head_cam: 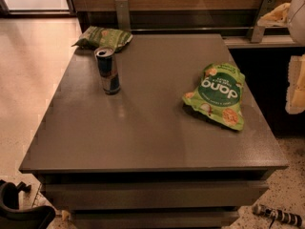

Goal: Move green rice chip bag near green jalapeno chip bag

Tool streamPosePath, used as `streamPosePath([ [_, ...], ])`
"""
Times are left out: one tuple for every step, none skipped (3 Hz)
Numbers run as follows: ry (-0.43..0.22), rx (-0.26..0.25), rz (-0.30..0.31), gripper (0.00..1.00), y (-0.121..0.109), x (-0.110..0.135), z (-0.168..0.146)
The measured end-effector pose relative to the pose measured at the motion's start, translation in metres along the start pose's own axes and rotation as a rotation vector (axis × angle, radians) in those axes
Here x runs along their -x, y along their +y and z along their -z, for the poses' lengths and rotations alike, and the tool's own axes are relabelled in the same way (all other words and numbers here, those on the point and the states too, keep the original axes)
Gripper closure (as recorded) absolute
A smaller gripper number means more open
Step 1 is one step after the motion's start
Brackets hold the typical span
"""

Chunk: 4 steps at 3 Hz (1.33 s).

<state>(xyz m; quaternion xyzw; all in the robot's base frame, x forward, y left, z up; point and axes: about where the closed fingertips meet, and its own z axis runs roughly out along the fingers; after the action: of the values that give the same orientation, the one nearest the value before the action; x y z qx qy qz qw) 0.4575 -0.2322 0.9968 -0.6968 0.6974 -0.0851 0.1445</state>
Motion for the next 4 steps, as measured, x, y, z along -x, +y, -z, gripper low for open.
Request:
streamPosePath([
  [-0.003,0.032,0.162,0.00,-0.020,-0.011,-0.007],
  [-0.035,0.022,0.329,0.00,-0.043,-0.015,-0.022],
  [-0.090,-0.019,0.377,0.00,-0.049,-0.006,-0.044],
  [-0.175,-0.084,0.353,0.00,-0.062,0.005,-0.081],
])
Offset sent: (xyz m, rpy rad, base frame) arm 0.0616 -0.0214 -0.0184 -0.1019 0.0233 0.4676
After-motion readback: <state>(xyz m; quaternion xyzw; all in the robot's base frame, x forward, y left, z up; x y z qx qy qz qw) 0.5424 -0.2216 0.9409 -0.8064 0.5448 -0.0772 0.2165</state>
